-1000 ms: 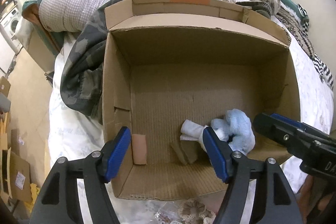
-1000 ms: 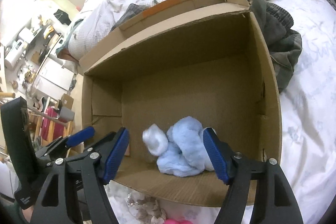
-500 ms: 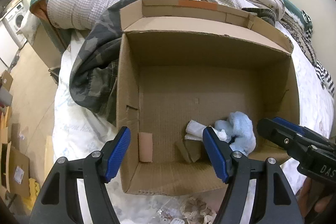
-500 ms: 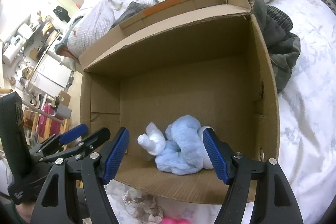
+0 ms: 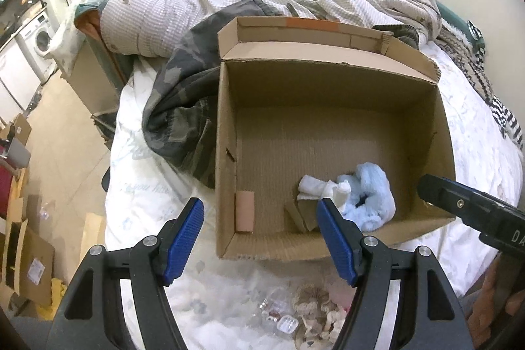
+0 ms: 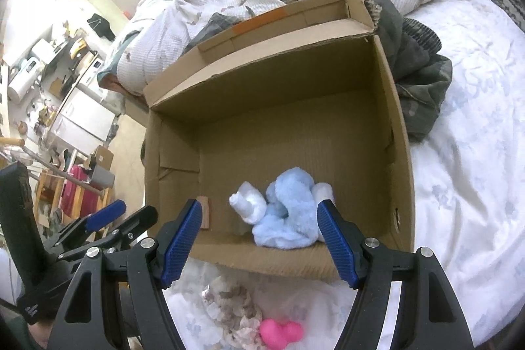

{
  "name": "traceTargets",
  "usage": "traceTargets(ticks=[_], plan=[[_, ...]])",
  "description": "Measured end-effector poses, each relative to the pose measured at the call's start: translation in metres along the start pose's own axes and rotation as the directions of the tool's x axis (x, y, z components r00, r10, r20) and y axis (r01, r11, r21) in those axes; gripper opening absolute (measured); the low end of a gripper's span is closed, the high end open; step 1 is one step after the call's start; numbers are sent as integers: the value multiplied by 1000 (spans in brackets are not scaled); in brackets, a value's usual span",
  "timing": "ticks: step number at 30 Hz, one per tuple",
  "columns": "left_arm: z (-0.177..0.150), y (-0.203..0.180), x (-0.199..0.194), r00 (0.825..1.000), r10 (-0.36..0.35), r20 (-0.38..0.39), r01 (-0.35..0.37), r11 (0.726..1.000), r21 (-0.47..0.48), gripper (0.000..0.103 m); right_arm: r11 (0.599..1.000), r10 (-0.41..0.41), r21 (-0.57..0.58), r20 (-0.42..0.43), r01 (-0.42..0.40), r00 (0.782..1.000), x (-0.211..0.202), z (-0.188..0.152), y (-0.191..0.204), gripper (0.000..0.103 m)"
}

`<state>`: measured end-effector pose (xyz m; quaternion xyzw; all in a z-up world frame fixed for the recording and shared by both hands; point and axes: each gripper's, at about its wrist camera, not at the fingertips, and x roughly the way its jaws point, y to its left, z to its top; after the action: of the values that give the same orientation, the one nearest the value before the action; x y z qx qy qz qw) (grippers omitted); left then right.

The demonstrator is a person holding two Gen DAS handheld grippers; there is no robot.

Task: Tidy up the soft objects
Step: 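Withdraw both tools from the box toward the remaining items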

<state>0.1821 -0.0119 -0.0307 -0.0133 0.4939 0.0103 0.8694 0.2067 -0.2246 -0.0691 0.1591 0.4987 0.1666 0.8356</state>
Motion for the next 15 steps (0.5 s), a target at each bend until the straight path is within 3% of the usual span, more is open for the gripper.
traceTargets(ticks=[15], plan=[[-44, 20, -16, 999, -9, -48, 6, 998, -69, 69, 999, -7, -37, -25, 6, 1000, -18, -38, 11, 77]])
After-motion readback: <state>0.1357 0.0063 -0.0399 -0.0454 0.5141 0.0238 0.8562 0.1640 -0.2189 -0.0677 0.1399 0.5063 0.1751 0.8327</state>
